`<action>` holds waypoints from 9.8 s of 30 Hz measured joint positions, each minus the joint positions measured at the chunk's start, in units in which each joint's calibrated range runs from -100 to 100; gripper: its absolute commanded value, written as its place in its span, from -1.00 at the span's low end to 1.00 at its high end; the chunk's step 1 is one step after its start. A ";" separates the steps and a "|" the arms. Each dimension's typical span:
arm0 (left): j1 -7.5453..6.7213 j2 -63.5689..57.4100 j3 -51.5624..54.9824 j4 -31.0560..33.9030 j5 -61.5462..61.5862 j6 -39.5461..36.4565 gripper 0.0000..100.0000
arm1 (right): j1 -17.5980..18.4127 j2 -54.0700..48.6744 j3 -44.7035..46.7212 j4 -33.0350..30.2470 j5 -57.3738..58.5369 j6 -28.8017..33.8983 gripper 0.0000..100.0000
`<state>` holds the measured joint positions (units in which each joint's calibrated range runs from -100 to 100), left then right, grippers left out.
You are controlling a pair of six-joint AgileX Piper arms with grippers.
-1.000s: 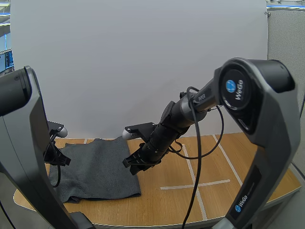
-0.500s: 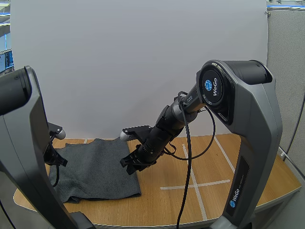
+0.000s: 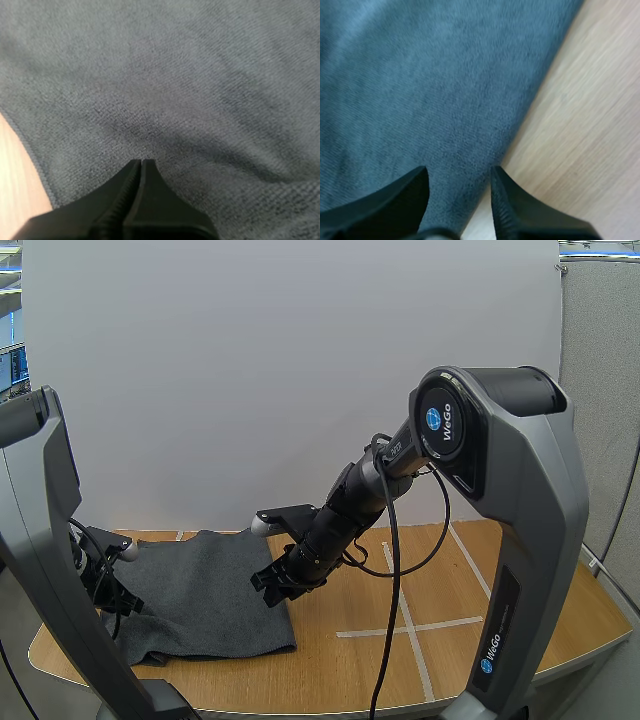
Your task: Fold the towel
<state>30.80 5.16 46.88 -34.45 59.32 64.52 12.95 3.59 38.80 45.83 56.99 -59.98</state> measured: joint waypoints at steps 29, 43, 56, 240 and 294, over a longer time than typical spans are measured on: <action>0.00 2.89 -0.05 0.00 -3.15 0.59 -1.00 | 0.00 4.52 0.00 0.46 -0.31 -4.03 0.31; 0.00 2.89 -0.05 0.12 -3.32 0.59 -1.00 | -1.16 4.72 0.00 3.15 -2.96 -4.05 0.31; 0.00 2.89 -0.05 0.22 -3.50 0.68 -1.00 | -1.16 4.72 0.00 7.28 3.97 -6.51 0.19; -25.77 -14.69 10.36 20.59 0.88 -29.69 0.26 | -18.98 27.12 -38.29 2.52 5.97 -10.15 1.00; -25.77 -14.65 10.36 22.68 -6.23 -31.76 -0.42 | -25.85 23.13 -38.84 -5.12 34.44 -7.95 -1.00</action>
<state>5.03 -9.49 57.25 -11.76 53.09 32.76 -12.89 26.72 -0.05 40.70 91.44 -67.93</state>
